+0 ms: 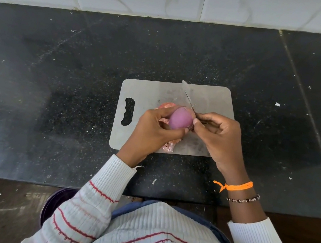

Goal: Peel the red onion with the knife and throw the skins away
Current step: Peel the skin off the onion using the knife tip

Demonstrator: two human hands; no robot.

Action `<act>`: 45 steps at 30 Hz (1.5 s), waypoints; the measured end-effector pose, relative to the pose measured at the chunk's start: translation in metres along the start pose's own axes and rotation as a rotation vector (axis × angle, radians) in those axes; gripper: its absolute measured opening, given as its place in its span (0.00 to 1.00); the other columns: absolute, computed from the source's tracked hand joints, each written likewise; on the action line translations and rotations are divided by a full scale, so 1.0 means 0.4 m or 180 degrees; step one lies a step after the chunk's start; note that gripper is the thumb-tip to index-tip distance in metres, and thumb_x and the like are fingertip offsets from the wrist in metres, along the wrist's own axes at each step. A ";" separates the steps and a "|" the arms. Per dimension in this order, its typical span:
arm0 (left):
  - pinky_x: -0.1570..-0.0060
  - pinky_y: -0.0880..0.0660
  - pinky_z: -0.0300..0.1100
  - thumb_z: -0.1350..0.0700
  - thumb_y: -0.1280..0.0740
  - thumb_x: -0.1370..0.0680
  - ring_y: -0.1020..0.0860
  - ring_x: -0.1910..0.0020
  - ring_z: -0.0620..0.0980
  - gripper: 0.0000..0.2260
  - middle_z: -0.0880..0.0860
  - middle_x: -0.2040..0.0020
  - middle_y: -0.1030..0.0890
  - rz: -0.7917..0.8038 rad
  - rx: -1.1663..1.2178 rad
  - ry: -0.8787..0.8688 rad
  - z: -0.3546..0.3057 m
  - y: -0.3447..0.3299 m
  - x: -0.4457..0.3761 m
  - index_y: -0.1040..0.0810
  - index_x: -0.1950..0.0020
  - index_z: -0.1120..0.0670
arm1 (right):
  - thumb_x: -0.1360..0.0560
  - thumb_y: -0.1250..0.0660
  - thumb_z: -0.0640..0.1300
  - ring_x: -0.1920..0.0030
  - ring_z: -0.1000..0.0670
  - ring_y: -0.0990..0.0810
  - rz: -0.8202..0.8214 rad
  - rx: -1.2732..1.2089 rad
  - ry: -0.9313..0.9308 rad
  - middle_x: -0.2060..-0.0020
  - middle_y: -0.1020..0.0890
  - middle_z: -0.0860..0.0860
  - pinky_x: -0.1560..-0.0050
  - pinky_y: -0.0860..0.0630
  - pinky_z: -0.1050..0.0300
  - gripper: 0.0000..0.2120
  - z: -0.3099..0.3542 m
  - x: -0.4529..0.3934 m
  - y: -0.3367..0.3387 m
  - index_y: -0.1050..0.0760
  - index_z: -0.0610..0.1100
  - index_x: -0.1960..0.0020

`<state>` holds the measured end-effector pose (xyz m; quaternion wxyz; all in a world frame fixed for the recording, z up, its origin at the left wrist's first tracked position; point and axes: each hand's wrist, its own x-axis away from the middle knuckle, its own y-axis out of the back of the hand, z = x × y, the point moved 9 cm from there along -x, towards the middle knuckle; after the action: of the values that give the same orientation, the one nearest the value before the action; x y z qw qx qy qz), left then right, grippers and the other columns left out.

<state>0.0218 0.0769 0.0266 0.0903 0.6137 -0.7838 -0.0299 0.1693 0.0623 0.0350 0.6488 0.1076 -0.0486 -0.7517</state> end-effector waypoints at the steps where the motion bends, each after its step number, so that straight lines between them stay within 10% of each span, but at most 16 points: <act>1: 0.51 0.20 0.45 0.62 0.25 0.32 0.18 0.53 0.54 0.19 0.49 0.53 0.17 -0.0006 -0.0011 0.0014 0.002 0.001 -0.001 0.21 0.42 0.54 | 0.29 0.30 0.35 0.60 0.53 0.16 -0.0007 0.0070 0.0040 0.61 0.16 0.51 0.57 0.18 0.55 0.07 0.001 -0.002 0.001 0.19 0.45 0.53; 12: 0.51 0.20 0.46 0.61 0.27 0.29 0.18 0.53 0.51 0.12 0.49 0.54 0.17 -0.0072 0.0368 0.0393 0.033 0.001 0.004 0.20 0.46 0.54 | 0.25 0.33 0.44 0.58 0.50 0.16 -0.0299 -0.0070 0.0057 0.60 0.16 0.49 0.58 0.19 0.50 0.05 -0.003 0.000 0.015 0.20 0.44 0.55; 27: 0.47 0.21 0.49 0.60 0.28 0.29 0.20 0.47 0.52 0.19 0.54 0.46 0.19 0.0167 0.0338 0.0407 0.043 -0.007 0.006 0.25 0.39 0.55 | 0.23 0.37 0.37 0.59 0.53 0.25 -0.0133 0.1039 0.0362 0.58 0.23 0.47 0.59 0.31 0.72 0.03 -0.004 -0.006 -0.036 0.25 0.38 0.52; 35: 0.55 0.20 0.38 0.65 0.29 0.29 0.19 0.55 0.45 0.19 0.52 0.50 0.20 0.0056 0.0720 0.0509 0.050 0.033 0.008 0.28 0.40 0.57 | 0.24 0.36 0.38 0.60 0.54 0.18 -0.0346 0.0515 -0.0085 0.60 0.17 0.49 0.55 0.20 0.54 0.05 -0.037 -0.024 0.013 0.21 0.43 0.53; 45: 0.48 0.22 0.45 0.54 0.22 0.36 0.21 0.48 0.46 0.23 0.49 0.48 0.20 -0.0519 -0.0086 0.0261 0.040 0.051 0.011 0.26 0.45 0.52 | 0.29 0.29 0.40 0.59 0.52 0.18 -0.0341 0.0248 -0.0139 0.62 0.17 0.47 0.58 0.20 0.59 0.04 -0.003 -0.002 -0.039 0.20 0.40 0.55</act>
<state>-0.0015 0.0765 0.0146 0.1278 0.6749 -0.7264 -0.0226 0.1545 0.0656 0.0306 0.6017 0.1188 -0.0861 -0.7851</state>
